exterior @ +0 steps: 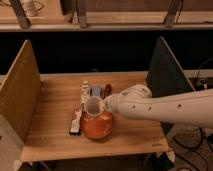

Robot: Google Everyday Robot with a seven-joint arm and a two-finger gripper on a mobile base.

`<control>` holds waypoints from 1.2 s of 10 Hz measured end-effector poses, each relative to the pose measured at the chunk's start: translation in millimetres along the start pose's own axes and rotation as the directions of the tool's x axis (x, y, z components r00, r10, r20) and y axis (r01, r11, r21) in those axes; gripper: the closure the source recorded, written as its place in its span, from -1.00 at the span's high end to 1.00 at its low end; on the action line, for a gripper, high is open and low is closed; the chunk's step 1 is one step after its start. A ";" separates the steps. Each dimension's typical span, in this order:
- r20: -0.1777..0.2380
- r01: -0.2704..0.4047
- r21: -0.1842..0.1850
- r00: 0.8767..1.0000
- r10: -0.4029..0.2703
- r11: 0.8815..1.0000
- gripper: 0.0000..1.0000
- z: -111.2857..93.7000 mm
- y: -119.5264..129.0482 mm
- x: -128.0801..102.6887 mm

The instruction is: Place the ceramic cup in the ceramic bowl

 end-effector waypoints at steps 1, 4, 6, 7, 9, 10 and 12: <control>0.001 -0.002 0.000 1.000 0.002 1.000 -1.00 1.3 -1.4 -1.2; -0.015 -0.029 0.003 0.999 0.029 1.000 -1.00 19.0 -11.8 -4.4; -0.040 -0.064 0.003 0.997 0.064 0.998 -1.00 29.4 -17.4 3.0; -0.055 -0.073 -0.003 0.996 0.073 0.997 -1.00 33.8 -15.5 8.4; -0.109 -0.085 -0.001 0.990 0.085 0.996 -1.00 42.2 -13.6 25.4; -0.132 -0.096 0.009 0.987 0.096 0.995 -1.00 43.8 -19.4 33.6; -0.154 -0.109 0.021 0.982 0.111 0.994 -0.88 45.2 -26.5 37.6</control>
